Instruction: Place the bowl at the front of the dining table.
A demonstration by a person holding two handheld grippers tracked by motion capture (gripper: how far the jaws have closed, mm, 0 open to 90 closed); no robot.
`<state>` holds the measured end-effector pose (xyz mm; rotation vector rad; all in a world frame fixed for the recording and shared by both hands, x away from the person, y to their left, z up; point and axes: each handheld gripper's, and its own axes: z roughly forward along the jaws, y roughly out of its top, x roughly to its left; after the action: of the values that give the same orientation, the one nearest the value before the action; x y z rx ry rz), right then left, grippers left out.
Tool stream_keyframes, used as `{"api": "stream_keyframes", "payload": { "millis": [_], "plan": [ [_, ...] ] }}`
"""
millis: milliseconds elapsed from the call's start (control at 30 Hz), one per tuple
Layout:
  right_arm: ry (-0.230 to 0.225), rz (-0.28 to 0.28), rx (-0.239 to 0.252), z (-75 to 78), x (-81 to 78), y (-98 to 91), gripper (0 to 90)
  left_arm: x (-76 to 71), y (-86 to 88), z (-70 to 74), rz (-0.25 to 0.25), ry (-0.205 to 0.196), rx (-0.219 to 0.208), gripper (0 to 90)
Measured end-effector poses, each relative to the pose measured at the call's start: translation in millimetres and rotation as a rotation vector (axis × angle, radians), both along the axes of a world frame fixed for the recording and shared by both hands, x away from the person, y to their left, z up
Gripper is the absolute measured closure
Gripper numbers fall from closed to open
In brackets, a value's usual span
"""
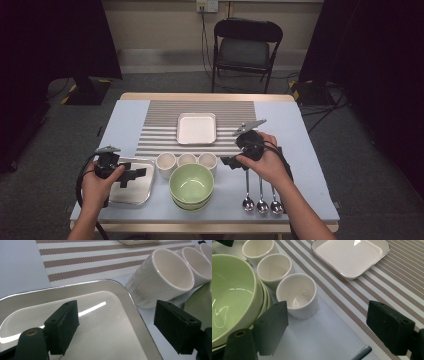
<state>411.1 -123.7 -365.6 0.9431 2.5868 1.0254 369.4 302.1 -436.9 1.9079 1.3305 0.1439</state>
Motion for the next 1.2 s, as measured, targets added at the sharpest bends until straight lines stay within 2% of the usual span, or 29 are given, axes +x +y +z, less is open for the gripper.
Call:
{"api": "stream_keyframes", "payload": {
  "millis": [867, 1200],
  "plan": [
    [0.003, 0.043, -0.008, 3.0, -1.7, 19.1, 16.9, -0.5, -2.1, 0.7, -0.012, -0.002, 0.009, 19.1],
    [0.018, 0.061, 0.000, 2.2, -2.4, 26.2, 16.8, -0.6, -2.8, 0.4, -0.011, -0.002, 0.010, 19.1]
  ]
}}
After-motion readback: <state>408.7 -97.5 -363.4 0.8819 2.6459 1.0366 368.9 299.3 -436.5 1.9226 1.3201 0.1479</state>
